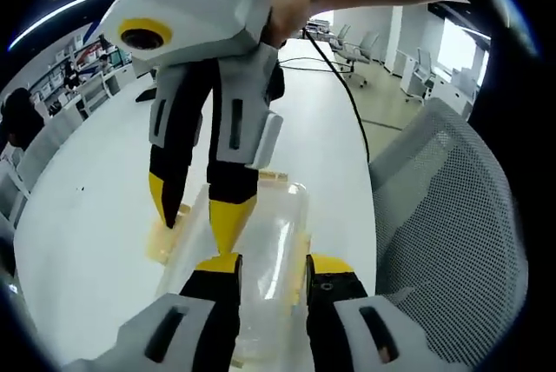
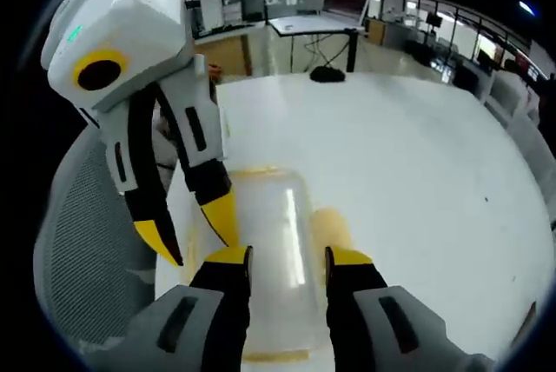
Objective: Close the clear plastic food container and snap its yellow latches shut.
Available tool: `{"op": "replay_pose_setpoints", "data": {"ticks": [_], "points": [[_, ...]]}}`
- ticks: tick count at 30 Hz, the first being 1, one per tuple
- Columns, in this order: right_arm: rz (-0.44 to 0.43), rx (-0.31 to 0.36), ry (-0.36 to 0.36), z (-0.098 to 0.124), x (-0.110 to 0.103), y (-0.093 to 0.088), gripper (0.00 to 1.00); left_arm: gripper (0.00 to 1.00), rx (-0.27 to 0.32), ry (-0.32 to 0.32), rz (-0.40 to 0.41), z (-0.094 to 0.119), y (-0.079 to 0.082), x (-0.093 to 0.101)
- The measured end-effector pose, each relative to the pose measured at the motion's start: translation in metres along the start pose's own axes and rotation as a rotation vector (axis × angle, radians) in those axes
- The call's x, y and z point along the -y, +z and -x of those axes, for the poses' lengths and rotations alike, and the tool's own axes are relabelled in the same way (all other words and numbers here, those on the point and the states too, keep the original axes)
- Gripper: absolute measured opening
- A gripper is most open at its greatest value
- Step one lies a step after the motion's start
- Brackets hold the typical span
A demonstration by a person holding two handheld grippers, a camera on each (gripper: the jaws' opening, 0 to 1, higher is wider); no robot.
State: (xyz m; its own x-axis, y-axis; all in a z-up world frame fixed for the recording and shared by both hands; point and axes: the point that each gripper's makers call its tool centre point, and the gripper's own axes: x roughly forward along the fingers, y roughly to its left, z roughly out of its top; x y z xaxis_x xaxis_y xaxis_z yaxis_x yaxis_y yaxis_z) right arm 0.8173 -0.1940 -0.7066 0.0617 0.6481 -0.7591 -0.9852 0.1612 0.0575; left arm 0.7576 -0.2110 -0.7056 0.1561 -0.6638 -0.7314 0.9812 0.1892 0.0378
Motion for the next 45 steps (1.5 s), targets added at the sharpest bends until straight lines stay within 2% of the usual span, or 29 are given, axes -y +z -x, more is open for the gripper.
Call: {"op": "replay_pose_setpoints", "data": {"ticks": [8,14,20,29,35,38,45], "points": [[-0.043,-0.025,0.026,-0.007,0.005,-0.007,0.36,0.26,-0.014,0.004,-0.038,-0.003,-0.006,0.006],[-0.069,-0.021,0.051,-0.01,0.004,-0.006,0.38,0.28,-0.003,0.015,-0.056,-0.003,-0.007,0.006],[-0.08,-0.032,0.085,-0.013,0.003,-0.005,0.38,0.28,0.001,0.033,-0.121,-0.003,-0.009,0.007],[-0.094,-0.04,0.114,-0.014,0.001,-0.005,0.38,0.25,0.044,0.07,-0.193,-0.006,-0.008,0.004],[-0.11,-0.051,0.136,-0.015,0.001,-0.006,0.38,0.25,0.033,0.072,-0.251,-0.006,-0.008,0.004],[-0.112,-0.059,0.145,-0.016,0.001,-0.006,0.39,0.25,0.03,0.071,-0.255,-0.006,-0.008,0.003],[-0.127,-0.089,0.168,-0.015,0.001,-0.009,0.4,0.25,-0.012,0.065,-0.29,-0.007,-0.008,0.004]]}}
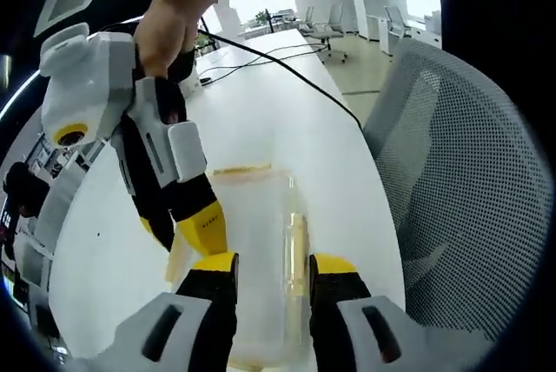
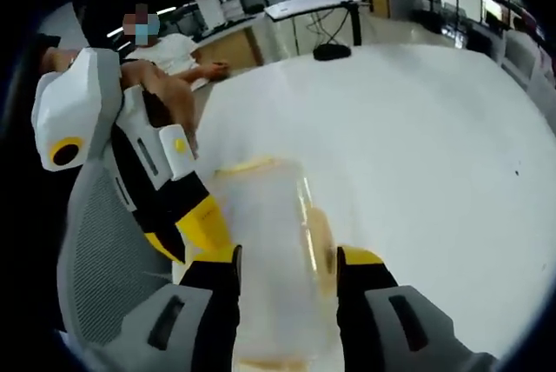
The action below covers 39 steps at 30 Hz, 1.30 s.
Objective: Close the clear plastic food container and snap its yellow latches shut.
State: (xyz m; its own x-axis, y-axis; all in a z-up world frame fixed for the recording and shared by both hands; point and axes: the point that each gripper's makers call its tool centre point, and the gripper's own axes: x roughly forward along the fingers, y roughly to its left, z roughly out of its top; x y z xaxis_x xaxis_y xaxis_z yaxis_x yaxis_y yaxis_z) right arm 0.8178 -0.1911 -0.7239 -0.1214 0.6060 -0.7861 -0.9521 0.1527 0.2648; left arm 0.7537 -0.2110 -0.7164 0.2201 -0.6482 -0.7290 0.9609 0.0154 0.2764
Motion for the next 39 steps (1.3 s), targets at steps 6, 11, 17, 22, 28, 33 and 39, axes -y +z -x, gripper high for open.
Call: {"op": "replay_pose_setpoints", "data": {"ticks": [6,11,17,22,28,33,39], "points": [[-0.008,-0.017,0.015,-0.001,0.0,0.0,0.41,0.25,-0.008,0.013,-0.016,0.001,-0.002,0.0],[0.018,-0.039,0.034,-0.002,-0.001,0.001,0.4,0.25,-0.005,0.019,-0.023,0.001,-0.002,0.0],[-0.027,-0.053,0.054,-0.005,-0.001,0.001,0.39,0.24,-0.001,0.029,-0.021,0.0,-0.003,-0.001],[-0.036,-0.075,0.053,-0.007,-0.001,0.001,0.36,0.21,-0.007,0.056,-0.023,-0.001,-0.006,-0.002],[-0.055,-0.093,0.061,-0.007,0.001,0.0,0.34,0.21,-0.008,0.065,-0.013,-0.002,-0.005,-0.005],[-0.042,-0.104,0.072,-0.007,0.0,0.0,0.34,0.2,-0.005,0.071,-0.014,-0.002,-0.005,-0.004],[-0.031,-0.122,0.066,-0.007,-0.001,-0.001,0.31,0.2,-0.005,0.075,-0.02,-0.003,-0.005,-0.005]]}}
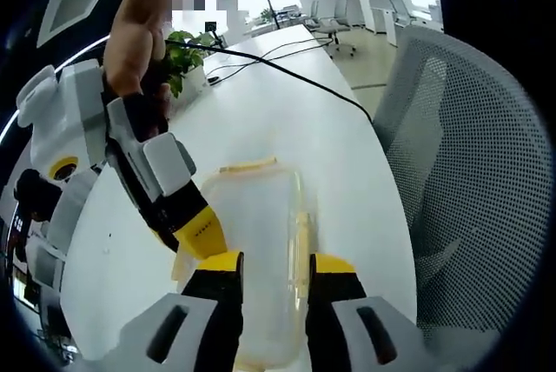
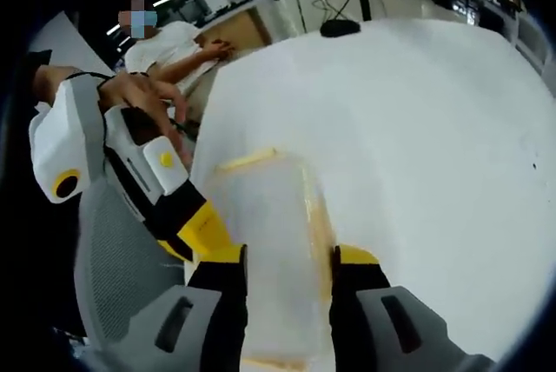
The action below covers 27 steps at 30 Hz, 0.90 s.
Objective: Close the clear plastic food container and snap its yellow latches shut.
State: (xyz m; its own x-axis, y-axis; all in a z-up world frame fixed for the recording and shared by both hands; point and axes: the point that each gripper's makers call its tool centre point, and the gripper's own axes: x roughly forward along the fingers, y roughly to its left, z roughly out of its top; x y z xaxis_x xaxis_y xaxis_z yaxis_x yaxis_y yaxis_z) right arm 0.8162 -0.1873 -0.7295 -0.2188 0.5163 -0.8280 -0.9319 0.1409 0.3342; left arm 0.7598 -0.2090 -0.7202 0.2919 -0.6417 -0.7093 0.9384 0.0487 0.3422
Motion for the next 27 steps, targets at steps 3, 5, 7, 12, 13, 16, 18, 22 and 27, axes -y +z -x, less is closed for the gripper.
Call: {"op": "replay_pose_setpoints", "data": {"ticks": [3,5,7,12,13,16,18,22,27], "points": [[-0.006,-0.021,0.007,0.0003,0.0005,0.0007,0.28,0.19,-0.004,0.002,-0.003,-0.0001,-0.0001,0.0002],[-0.007,-0.028,0.005,0.0015,0.0018,0.0019,0.25,0.19,-0.005,0.004,0.0,0.0001,0.0,0.0004],[-0.007,-0.04,0.001,0.0009,0.0006,0.0015,0.27,0.2,0.001,-0.002,-0.004,0.0007,-0.0005,0.0016],[0.021,-0.052,0.01,0.0019,0.0024,0.0017,0.32,0.21,0.023,-0.04,0.003,0.0028,0.001,0.0013],[0.029,-0.056,0.011,0.0019,0.0025,0.0019,0.32,0.21,0.024,-0.04,0.003,0.0027,0.001,0.0019],[0.025,-0.066,0.02,0.0017,0.0031,0.0027,0.33,0.21,0.027,-0.04,0.005,0.0031,0.0011,0.0021],[-0.002,-0.078,0.025,0.0014,0.0038,0.0008,0.34,0.2,0.026,-0.042,0.006,0.0041,0.0014,0.003],[-0.039,-0.082,0.034,0.0012,0.0044,-0.0002,0.36,0.19,0.025,-0.037,0.008,0.0047,0.0018,0.0038],[-0.065,-0.093,0.051,-0.005,-0.0004,-0.0041,0.42,0.19,0.024,-0.027,-0.005,0.0042,0.0019,0.0037]]}}
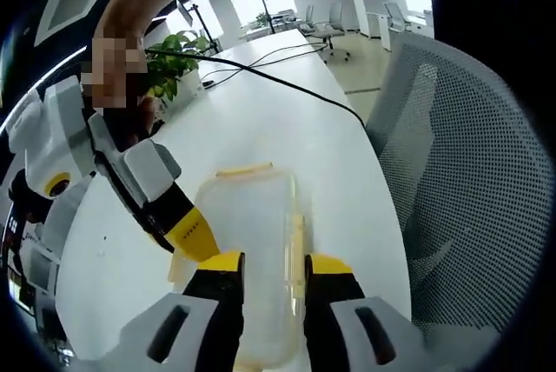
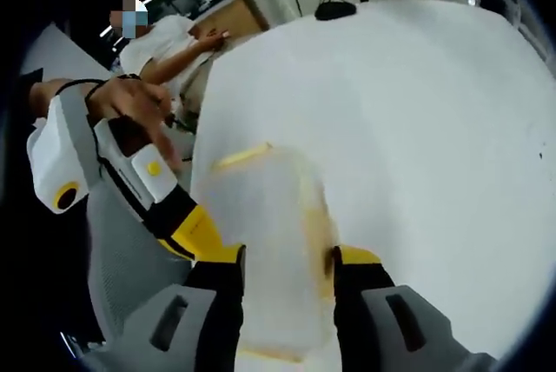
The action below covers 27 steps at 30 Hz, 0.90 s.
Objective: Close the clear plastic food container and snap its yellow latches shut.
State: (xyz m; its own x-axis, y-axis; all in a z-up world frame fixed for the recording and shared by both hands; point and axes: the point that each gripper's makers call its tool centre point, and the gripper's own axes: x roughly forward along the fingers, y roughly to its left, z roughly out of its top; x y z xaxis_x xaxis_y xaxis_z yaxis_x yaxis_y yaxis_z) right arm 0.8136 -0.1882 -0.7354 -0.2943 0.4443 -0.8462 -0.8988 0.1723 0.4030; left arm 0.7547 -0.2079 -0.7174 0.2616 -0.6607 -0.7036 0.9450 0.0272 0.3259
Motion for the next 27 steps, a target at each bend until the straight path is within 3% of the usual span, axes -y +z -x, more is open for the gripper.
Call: {"op": "replay_pose_setpoints", "data": {"ticks": [1,3,5,18,21,23,27], "points": [[-0.037,-0.015,0.01,-0.002,-0.004,-0.004,0.43,0.18,-0.004,0.004,0.004,-0.001,0.0,0.001],[0.023,-0.012,0.012,-0.001,-0.003,-0.002,0.42,0.18,0.001,0.033,0.015,0.0,-0.001,-0.001],[0.024,-0.002,0.015,0.0,-0.001,0.0,0.41,0.17,-0.001,0.043,0.026,-0.001,-0.001,-0.002],[0.123,0.017,0.003,0.003,-0.001,0.004,0.33,0.17,0.005,0.009,0.038,-0.002,-0.001,-0.002],[0.109,0.024,-0.01,0.003,-0.002,0.004,0.36,0.17,0.047,-0.029,0.067,0.0,0.001,-0.002],[0.177,0.024,-0.042,0.005,-0.001,0.006,0.37,0.16,0.035,-0.041,0.03,0.0,0.003,0.001],[0.187,0.016,-0.054,0.005,-0.003,0.007,0.38,0.15,0.035,-0.029,0.043,0.0,0.003,0.001]]}}
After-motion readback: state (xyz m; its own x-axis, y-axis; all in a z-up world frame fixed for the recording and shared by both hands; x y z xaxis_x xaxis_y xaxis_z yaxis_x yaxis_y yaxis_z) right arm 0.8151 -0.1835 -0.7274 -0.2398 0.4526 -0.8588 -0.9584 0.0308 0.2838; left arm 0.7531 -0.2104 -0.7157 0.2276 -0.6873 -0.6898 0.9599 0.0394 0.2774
